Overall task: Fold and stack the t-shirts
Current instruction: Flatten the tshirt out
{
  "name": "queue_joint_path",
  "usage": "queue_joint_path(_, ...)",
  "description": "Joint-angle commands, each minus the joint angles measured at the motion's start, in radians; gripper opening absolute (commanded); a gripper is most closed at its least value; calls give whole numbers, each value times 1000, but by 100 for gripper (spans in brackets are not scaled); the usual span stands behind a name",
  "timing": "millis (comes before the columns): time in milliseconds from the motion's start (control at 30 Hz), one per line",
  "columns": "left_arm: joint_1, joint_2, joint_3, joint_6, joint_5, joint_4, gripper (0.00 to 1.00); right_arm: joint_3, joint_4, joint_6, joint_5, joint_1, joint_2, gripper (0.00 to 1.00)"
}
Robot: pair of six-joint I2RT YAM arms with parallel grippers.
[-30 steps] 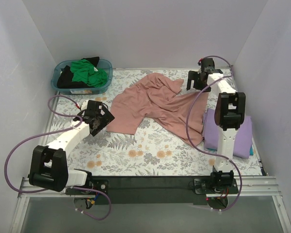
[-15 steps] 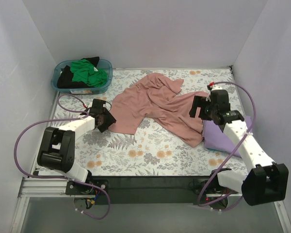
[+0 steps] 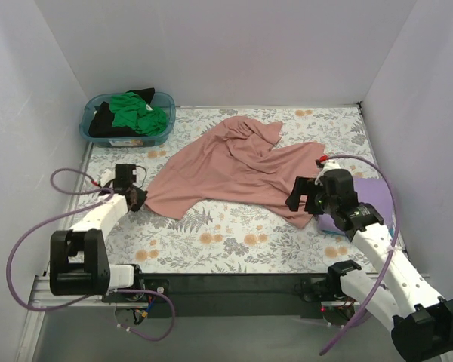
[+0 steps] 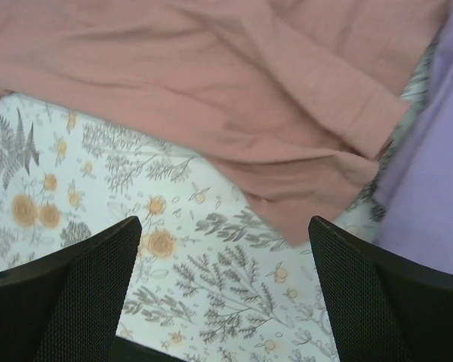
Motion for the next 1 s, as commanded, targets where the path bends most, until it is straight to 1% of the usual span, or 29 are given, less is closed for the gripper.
queue_joint_path(0, 88, -118, -50, -42, -136, -95, 0, -42, -11, 60, 17, 99, -14, 98)
queue_joint_path(33, 90, -132, -56, -71, -155, -102, 0, -57, -11, 90, 17, 147, -4, 98)
queue_joint_path(133, 103, -170, -56, -90, -126, -114, 0, -77, -11, 156, 103, 240, 42, 98)
queue_joint_path(267, 127, -179, -47, -136, -245, -175, 0, -99, -9, 185, 146, 304, 102, 97)
queue_joint_path(367, 145, -169, -46, -125, -233, -162, 0, -106, -31, 225, 166, 312, 99, 97)
queue_joint_path(400, 145, -164, -43, -116, -206, -154, 0, -112, -35, 236, 181, 312, 89, 97)
queue_joint_path(467, 145, -163, -44, -101, -180, -128, 0, -132, -37, 291, 247, 311, 50, 98)
queue_joint_path(567, 145, -175, -50, -73, -124, -102, 0, -148, -26, 342, 249, 311, 32, 98)
queue_joint_path(633, 146, -196, -61, -58, -78, -86, 0, -142, -25, 359, 250, 309, 56, 98)
queue_joint_path(833, 145, -230, -87, -41, -44, -46, 0, -131, -12, 447, 301, 297, 144, 98)
queue_joint_path(900, 147, -229, -90, -35, -32, -36, 0, -132, 15, 481, 313, 289, 165, 98)
queue_joint_path(967, 145, -216, -90, -27, -25, -30, 0, -140, 69, 491, 302, 283, 187, 95)
